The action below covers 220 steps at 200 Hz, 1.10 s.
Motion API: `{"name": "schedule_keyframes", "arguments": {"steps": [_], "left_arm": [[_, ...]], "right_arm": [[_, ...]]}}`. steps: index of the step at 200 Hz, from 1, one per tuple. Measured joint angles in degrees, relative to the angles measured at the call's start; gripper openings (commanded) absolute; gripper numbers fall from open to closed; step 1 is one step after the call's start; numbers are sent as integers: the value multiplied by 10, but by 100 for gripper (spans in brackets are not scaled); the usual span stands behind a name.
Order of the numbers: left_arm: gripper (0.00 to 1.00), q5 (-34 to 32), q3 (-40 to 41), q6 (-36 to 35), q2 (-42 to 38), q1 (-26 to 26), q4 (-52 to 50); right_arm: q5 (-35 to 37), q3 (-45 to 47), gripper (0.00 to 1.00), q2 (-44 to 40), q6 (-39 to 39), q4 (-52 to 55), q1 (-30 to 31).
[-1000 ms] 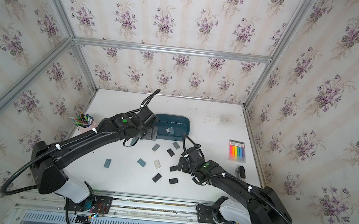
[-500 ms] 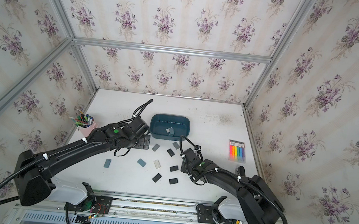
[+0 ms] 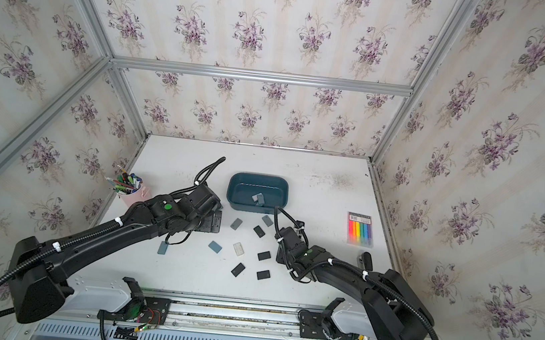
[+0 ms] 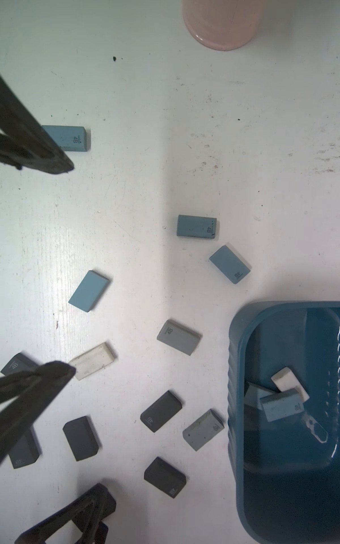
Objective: Put the eraser in the storage box
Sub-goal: Pick up the eraser from the center of the board.
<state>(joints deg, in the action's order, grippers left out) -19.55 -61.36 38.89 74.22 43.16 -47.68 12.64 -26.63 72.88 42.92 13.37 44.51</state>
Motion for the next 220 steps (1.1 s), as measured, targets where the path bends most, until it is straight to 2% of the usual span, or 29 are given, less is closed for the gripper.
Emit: {"name": "schedule_keyframes", "arguments": {"steps": [28, 61, 100, 139, 170, 206, 220], "left_arm": [[100, 0, 1, 0, -2, 0, -2], [100, 0, 1, 0, -4, 0, -4], [99, 0, -1, 0, -5, 0, -6], [100, -1, -2, -3, -5, 0, -8], [100, -2, -2, -5, -5, -1, -8], [100, -4, -2, -8, -5, -3, -8], [100, -4, 0, -9, -5, -4, -8]], "right_arm": [[0, 12, 59, -6, -2, -5, 3], [6, 18, 45, -5, -8, -11, 10], [-4, 14, 43, 1, -9, -13, 27], [-13, 9, 30, 12, -9, -17, 31], [-13, 6, 24, 27, -10, -36, 31], [-12, -1, 10, 36, -10, -38, 32], [-12, -5, 8, 35, -9, -31, 31]]}}
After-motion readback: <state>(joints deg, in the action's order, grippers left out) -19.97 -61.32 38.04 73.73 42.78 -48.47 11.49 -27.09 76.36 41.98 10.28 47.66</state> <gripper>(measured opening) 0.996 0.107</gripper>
